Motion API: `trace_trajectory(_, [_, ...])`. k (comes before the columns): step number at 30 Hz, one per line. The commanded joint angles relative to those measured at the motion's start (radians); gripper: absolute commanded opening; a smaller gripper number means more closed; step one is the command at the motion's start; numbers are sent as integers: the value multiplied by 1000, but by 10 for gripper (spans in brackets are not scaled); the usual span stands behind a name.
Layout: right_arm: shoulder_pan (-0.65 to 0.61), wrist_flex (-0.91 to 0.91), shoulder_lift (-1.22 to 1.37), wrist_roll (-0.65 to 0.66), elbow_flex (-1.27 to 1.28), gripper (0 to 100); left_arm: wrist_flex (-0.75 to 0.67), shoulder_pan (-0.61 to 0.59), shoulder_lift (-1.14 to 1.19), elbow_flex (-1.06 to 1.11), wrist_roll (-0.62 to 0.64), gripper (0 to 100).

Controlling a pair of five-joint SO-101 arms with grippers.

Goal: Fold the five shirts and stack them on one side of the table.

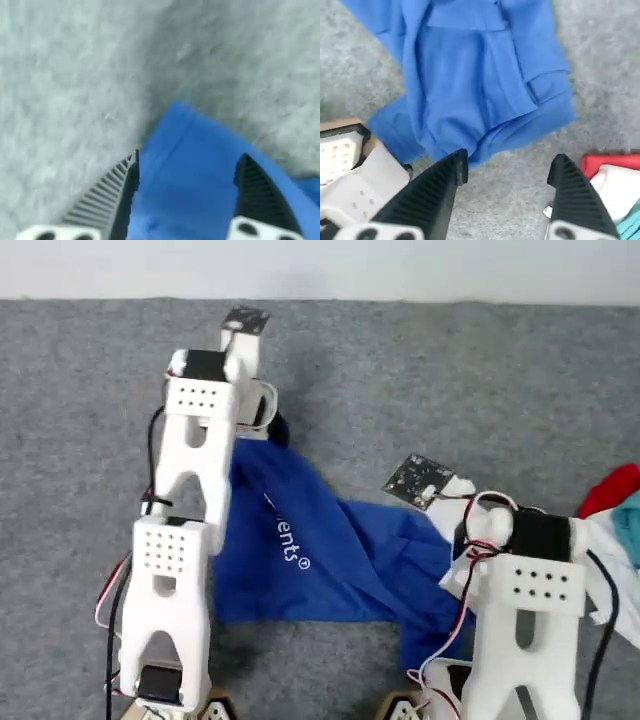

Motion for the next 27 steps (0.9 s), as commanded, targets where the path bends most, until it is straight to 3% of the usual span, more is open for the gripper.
trace_trajectory(1, [21, -27, 39, -5, -5, 263, 32, 41, 66, -88, -133, 282])
trace_trajectory(15, [21, -50, 65, -8, -6, 263, 31, -18, 204, -91, -373, 124])
trace_trajectory(21, [21, -67, 67, -11, -3, 263, 31, 23, 164, -93, -405, 12])
trace_trajectory(27, [21, -67, 67, -11, -3, 263, 34, 18, 40, -87, -402, 13])
